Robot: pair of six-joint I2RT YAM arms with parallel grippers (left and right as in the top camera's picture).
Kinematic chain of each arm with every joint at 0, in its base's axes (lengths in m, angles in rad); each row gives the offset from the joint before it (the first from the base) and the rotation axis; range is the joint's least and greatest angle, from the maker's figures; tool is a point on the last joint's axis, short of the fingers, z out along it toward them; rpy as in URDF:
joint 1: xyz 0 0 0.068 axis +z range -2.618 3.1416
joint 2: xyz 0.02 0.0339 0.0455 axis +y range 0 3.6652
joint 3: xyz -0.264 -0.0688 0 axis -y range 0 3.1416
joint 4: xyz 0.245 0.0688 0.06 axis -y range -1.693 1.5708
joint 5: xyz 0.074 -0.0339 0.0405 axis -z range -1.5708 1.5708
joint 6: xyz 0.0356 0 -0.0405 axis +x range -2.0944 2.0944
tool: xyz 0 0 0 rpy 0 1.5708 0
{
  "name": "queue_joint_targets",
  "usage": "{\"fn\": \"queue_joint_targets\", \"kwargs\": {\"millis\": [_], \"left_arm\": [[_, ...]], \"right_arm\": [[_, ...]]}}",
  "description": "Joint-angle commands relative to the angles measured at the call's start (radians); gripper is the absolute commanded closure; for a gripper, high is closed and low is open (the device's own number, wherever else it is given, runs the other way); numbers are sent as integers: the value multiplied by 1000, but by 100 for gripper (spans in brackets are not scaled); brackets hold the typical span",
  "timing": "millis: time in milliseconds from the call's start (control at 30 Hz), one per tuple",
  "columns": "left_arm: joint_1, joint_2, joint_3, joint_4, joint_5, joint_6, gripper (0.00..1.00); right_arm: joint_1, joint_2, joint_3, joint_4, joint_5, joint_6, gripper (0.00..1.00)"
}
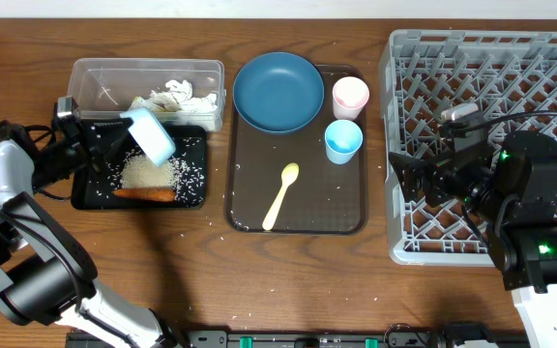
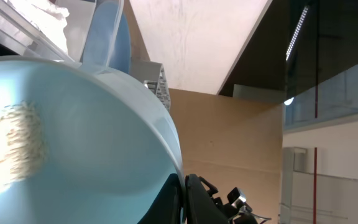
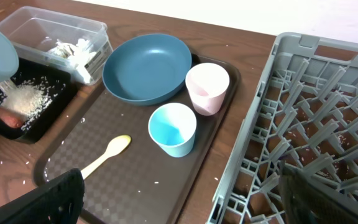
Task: Sort waste into correct bins and load items into the dishwasher rack
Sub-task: 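Tilt the rice bowl with the left gripper to pour rice onto the black tray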
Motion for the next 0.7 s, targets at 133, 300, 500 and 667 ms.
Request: {"fn": "queue_joint_targets", "kwargs": {"millis": [133, 300, 500, 667], "left_arm": [[9, 8, -6, 3, 30, -12, 94], [13, 8, -6, 14, 29, -20, 94], [43, 10, -6, 56, 30, -100, 94], [47, 8, -6, 31, 30, -106, 94]], "right_arm": [[-14, 0, 20, -1, -4, 11, 2], [-14, 0, 21, -1, -4, 11, 2], [-14, 0, 21, -1, -4, 11, 2], [-14, 0, 20, 0, -4, 11, 2]]}}
